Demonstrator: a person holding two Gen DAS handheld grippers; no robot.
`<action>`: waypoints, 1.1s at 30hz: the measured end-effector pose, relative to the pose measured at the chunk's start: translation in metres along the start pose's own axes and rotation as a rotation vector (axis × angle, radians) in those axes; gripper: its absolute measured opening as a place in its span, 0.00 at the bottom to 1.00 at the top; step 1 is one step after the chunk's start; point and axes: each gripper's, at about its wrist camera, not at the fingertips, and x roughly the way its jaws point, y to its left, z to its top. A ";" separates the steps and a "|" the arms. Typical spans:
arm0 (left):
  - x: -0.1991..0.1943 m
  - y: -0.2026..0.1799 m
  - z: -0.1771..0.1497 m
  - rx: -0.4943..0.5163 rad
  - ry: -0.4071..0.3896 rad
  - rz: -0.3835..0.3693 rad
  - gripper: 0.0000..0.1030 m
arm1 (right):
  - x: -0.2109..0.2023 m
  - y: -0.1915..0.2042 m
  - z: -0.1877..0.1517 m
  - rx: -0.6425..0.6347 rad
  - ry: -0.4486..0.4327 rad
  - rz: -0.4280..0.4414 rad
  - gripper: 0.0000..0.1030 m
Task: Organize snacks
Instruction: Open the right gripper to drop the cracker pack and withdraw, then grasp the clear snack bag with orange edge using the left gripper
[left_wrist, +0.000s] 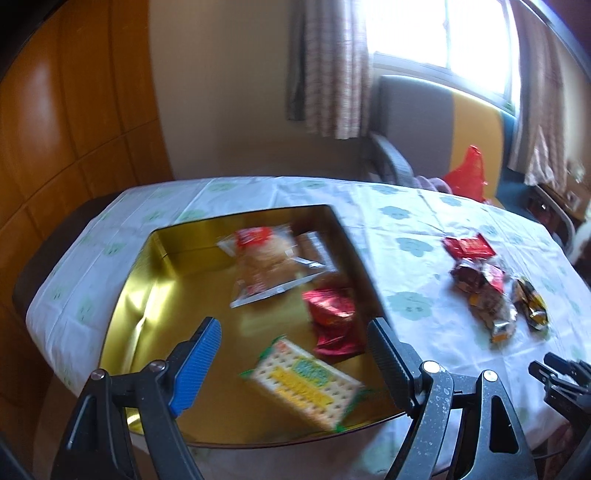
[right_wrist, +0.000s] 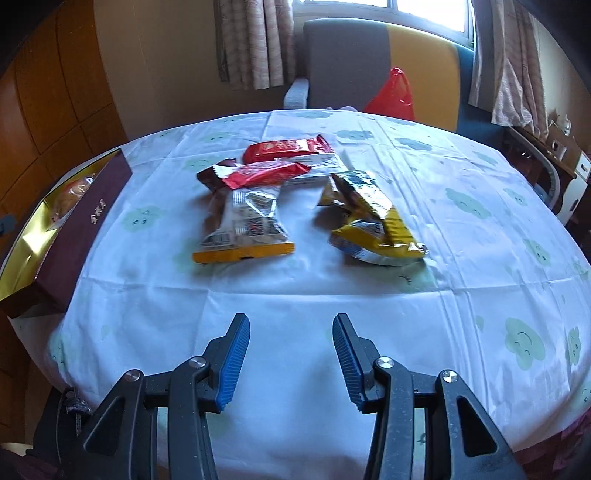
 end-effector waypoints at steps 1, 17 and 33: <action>0.000 -0.007 0.002 0.017 -0.001 -0.011 0.79 | 0.000 -0.001 -0.001 -0.003 -0.004 -0.012 0.46; 0.013 -0.091 0.011 0.188 0.053 -0.167 0.77 | 0.004 -0.014 -0.022 -0.021 -0.052 -0.062 0.51; 0.080 -0.206 0.024 0.202 0.330 -0.434 0.75 | 0.002 -0.016 -0.029 -0.011 -0.112 -0.039 0.52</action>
